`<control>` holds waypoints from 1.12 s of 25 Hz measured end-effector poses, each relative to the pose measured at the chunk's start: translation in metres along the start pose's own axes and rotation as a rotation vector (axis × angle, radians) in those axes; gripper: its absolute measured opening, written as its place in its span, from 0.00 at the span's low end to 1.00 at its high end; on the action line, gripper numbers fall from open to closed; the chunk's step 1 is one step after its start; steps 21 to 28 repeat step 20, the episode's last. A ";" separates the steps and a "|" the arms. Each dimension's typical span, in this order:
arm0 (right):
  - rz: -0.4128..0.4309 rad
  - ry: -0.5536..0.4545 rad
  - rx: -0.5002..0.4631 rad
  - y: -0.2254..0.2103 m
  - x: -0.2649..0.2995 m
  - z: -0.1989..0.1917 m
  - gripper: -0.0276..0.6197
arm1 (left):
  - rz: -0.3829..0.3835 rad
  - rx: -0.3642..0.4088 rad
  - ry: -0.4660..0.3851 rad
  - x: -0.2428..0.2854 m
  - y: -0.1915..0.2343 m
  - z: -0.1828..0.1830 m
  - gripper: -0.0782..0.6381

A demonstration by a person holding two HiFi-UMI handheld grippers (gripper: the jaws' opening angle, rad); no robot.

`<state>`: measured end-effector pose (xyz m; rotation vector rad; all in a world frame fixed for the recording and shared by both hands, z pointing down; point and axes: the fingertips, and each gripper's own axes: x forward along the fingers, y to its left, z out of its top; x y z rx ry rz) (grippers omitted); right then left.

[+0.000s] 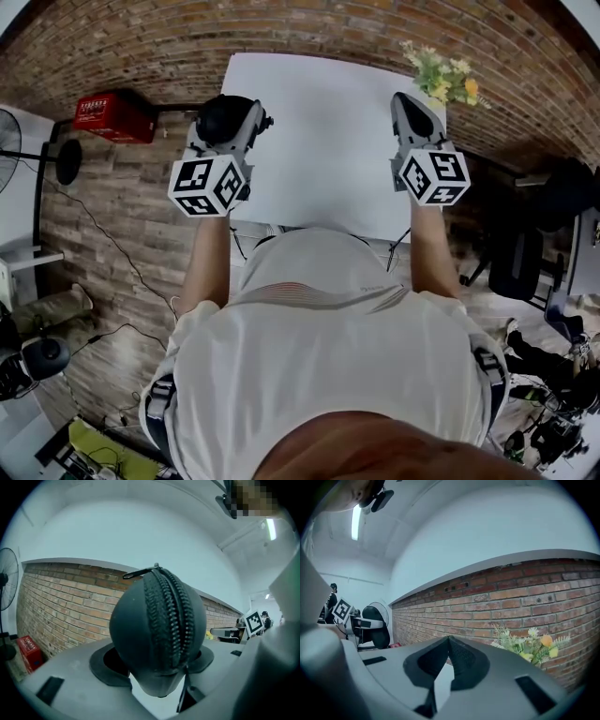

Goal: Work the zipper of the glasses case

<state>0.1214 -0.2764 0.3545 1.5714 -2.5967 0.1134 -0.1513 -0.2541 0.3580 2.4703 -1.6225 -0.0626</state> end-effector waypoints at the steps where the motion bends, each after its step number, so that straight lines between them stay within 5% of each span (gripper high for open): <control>1: 0.004 0.001 0.002 0.001 0.000 -0.001 0.12 | 0.000 -0.002 0.002 0.000 0.000 -0.001 0.50; 28: 0.050 0.024 -0.029 0.018 0.002 -0.008 0.12 | -0.021 -0.017 0.016 0.000 -0.003 -0.006 0.50</control>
